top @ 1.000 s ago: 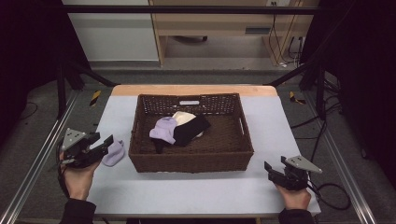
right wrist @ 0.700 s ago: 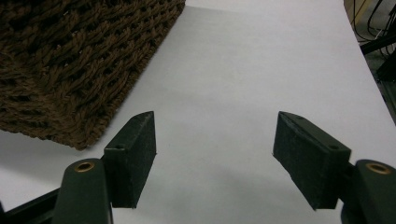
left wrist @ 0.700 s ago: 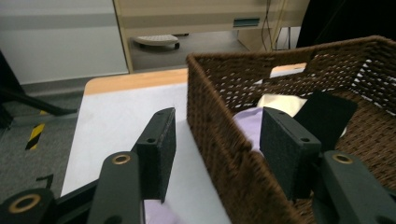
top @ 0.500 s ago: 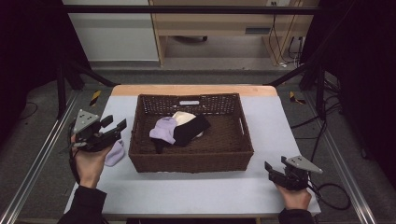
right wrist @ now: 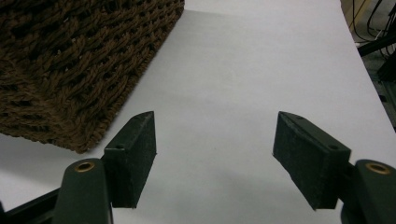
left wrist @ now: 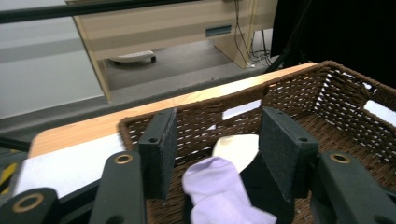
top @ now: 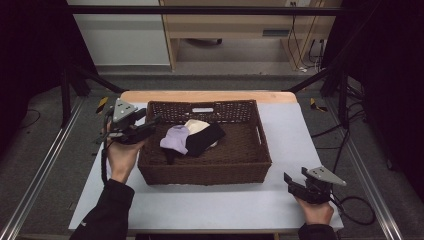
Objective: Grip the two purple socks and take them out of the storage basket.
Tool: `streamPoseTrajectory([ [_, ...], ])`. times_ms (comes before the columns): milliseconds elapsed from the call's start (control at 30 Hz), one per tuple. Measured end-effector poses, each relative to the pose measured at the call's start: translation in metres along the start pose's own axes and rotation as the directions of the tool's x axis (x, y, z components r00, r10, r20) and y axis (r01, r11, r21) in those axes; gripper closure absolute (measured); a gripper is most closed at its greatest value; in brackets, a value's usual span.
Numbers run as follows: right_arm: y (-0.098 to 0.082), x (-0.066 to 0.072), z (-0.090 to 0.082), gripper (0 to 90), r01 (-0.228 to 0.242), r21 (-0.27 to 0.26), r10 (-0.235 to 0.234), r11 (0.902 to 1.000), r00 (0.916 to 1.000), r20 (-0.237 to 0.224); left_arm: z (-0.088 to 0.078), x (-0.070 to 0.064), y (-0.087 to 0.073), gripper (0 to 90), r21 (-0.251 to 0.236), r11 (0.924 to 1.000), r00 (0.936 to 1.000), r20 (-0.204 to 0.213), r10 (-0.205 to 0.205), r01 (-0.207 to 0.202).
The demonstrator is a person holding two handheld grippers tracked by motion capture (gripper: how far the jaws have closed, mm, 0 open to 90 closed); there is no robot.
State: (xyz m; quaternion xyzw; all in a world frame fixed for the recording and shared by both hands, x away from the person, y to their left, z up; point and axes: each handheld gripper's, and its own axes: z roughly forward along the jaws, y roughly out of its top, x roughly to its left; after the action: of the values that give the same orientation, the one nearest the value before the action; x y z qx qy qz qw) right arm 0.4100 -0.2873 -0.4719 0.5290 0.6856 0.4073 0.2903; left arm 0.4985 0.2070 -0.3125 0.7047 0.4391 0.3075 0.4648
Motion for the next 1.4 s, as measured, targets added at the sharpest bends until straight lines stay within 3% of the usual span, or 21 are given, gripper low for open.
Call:
streamPoseTrajectory([
  [267, 0.000, 0.000, 0.000, 30.4, 0.004, -0.001, -0.004, 1.0000, 1.0000, -0.003, 0.028, -0.014, 0.002, 46.5, 0.037, 0.9993, 0.9999, 0.014, 0.010, -0.011],
  [567, 0.000, 0.000, 0.000, 30.5, 0.004, -0.002, -0.004, 1.0000, 1.0000, -0.005, 0.062, -0.019, -0.014, 46.5, 0.129, 0.9917, 0.9999, 0.015, 0.002, -0.004],
  [733, 0.000, -0.001, 0.001, 30.5, 0.007, -0.002, -0.007, 1.0000, 1.0000, -0.005, 0.073, -0.018, -0.025, 46.6, 0.190, 0.9815, 0.9997, 0.007, 0.022, -0.023],
  [1033, 0.000, 0.000, 0.001, 30.6, 0.008, 0.001, -0.008, 1.0000, 0.9999, -0.005, 0.089, -0.016, -0.041, 44.2, 0.293, 0.9554, 0.9993, 0.012, 0.036, -0.038],
  [1167, 0.000, 0.000, 0.001, 30.7, 0.008, 0.001, -0.008, 1.0000, 0.9999, -0.006, 0.094, -0.016, -0.046, 42.0, 0.325, 0.9453, 0.9994, 0.003, 0.034, -0.033],
  [1400, 0.000, 0.000, 0.001, 30.6, 0.009, 0.002, -0.009, 1.0000, 0.9999, -0.008, 0.097, -0.018, -0.049, 38.2, 0.358, 0.9319, 0.9976, -0.017, 0.068, -0.057],
])
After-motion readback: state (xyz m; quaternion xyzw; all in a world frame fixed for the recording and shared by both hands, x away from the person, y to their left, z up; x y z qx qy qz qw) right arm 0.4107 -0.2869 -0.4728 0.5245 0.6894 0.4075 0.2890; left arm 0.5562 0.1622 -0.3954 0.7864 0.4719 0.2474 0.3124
